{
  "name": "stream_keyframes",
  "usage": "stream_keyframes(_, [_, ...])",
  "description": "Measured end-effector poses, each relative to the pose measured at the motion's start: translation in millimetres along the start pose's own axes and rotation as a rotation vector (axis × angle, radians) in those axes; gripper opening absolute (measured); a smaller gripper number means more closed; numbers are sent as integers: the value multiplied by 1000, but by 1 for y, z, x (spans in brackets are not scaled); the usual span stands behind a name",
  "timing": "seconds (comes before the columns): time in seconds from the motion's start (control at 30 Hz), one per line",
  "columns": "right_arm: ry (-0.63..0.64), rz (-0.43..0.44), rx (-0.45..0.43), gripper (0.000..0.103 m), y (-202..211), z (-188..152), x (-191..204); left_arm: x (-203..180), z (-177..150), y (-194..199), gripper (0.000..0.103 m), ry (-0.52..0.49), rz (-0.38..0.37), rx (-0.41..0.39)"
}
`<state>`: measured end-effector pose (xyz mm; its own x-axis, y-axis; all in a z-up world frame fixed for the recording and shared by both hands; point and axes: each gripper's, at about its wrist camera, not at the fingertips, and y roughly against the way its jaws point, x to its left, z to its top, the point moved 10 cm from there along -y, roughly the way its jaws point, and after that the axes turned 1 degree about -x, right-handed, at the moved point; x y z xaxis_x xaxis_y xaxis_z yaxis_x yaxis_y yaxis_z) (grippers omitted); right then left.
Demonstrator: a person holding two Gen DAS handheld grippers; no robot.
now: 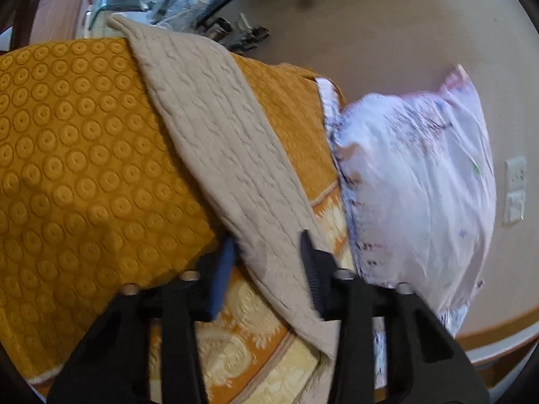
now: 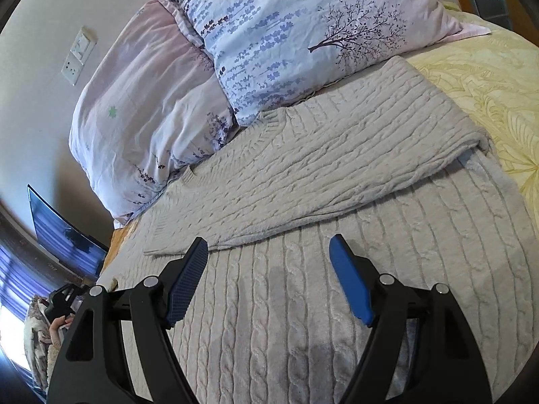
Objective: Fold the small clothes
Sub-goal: 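Open the right gripper to release the sleeve while the left gripper grasps the other sleeve, then fold the held sleeve with the left gripper across the sweater body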
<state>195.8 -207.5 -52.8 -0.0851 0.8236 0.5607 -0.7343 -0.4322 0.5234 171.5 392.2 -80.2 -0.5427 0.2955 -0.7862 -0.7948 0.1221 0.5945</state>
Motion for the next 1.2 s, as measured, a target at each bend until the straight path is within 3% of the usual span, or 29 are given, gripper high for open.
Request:
stream_keyframes(0.07, [-4, 5, 2, 76, 0, 0, -1, 4, 2, -4, 12, 16, 13, -2])
stream_keyframes(0.23, [-9, 21, 5, 76, 0, 0, 0, -6, 4, -2, 6, -10, -2, -36])
stream_keyframes(0.37, [-4, 20, 3, 76, -1, 0, 0, -49, 0, 8, 5, -98, -70, -73])
stream_keyframes(0.53, [-2, 32, 2, 76, 0, -1, 2, -126, -39, 8, 5, -242, -207, -30])
stream_keyframes(0.7, [-8, 42, -5, 76, 2, -1, 3, -203, -123, -11, 5, -409, -335, 98])
stream_keyframes(0.83, [-12, 44, -9, 76, 2, -1, 3, -241, -221, -38, 5, -548, -401, 250])
stream_keyframes(1.0, [-14, 15, 14, 76, 1, -2, 1, -227, -328, -83, 5, -681, -311, 416])
stream_keyframes(1.13, [53, -15, 43, 76, 9, 3, 14, -207, -364, -100, 6, -776, -219, 461])
stream_keyframes(1.2, [121, -28, 40, 76, 16, 12, 29, -202, -365, -93, 14, -787, -222, 491])
